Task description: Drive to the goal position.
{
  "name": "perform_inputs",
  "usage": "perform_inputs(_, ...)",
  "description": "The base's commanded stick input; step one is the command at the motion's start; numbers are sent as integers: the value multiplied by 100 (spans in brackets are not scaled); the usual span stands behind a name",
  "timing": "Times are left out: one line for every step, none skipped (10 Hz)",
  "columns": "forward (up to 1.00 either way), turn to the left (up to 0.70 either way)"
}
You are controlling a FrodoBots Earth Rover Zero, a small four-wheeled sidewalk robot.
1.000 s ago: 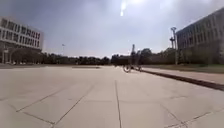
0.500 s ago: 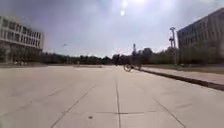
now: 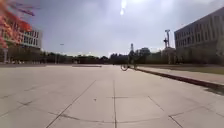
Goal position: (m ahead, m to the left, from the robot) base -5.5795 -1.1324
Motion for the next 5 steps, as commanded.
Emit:
perform_inputs(-100,-1)
perform_inputs(-100,-1)
perform_inputs(-100,-1)
perform_inputs(-100,-1)
perform_inputs(-100,-1)
